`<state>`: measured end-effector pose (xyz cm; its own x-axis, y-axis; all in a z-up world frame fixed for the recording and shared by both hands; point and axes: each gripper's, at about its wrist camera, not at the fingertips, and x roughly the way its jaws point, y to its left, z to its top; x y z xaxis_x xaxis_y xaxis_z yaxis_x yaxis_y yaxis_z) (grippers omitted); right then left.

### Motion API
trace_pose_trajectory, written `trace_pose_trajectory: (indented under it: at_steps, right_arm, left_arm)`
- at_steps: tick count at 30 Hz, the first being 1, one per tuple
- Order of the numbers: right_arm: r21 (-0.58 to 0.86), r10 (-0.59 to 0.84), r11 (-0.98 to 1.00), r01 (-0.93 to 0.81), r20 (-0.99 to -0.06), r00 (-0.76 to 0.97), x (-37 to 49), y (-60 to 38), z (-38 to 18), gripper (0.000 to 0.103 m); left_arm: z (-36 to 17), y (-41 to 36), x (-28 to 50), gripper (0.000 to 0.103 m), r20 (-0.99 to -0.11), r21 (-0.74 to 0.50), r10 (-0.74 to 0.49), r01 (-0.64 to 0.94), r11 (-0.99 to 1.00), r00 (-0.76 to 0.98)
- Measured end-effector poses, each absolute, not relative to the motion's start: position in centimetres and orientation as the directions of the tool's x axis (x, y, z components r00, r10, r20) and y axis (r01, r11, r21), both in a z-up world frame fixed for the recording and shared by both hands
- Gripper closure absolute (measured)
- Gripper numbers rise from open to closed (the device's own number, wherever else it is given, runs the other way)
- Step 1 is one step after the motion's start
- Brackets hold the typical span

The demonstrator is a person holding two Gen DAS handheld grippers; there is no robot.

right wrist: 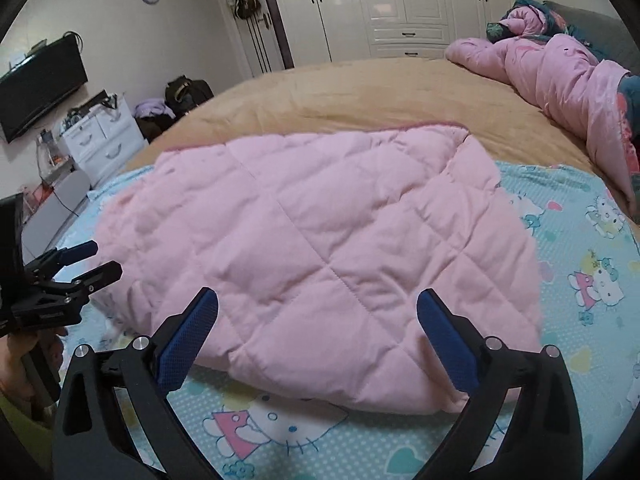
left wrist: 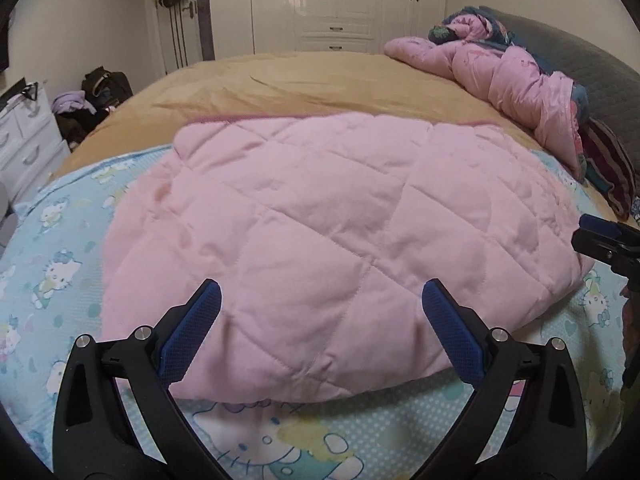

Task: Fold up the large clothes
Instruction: 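Move both open grippers to the side of the folded pink jacket, then grasp the jacket side with the right gripper while the left grasps beside it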

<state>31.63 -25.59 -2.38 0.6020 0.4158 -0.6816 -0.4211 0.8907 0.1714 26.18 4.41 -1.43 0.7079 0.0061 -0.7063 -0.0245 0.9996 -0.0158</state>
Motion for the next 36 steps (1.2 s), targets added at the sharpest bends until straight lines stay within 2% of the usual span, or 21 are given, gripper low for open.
trace_pose_trajectory:
  at_steps: [10, 19, 30, 36]
  right_arm:
    - [0.162, 0.404, 0.902, -0.400, -0.643, 0.651, 30.6, -28.0, 0.0, 0.004]
    - [0.147, 0.353, 0.928, -0.342, -0.643, 0.679, 31.2, -30.4, 0.2, 0.004]
    - [0.132, 0.279, 0.956, -0.264, -0.691, 0.667, 33.6, -32.9, -2.1, 0.004]
    - [0.217, 0.285, 0.959, -0.185, -0.745, 0.603, 36.2, -34.9, -5.3, 0.004]
  left_arm:
    - [0.5, 7.5, 24.3, 0.008, -0.672, -0.019, 0.066, -0.106, 0.994, 0.737]
    - [0.3, 11.3, 23.8, 0.008, -0.678, -0.054, 0.106, -0.193, 0.980, 0.728]
    - [-2.0, 15.4, 24.3, 0.008, -0.708, -0.085, 0.141, -0.281, 0.956, 0.692]
    - [-3.9, 17.1, 25.2, 0.008, -0.739, -0.139, 0.104, -0.301, 0.943, 0.666]
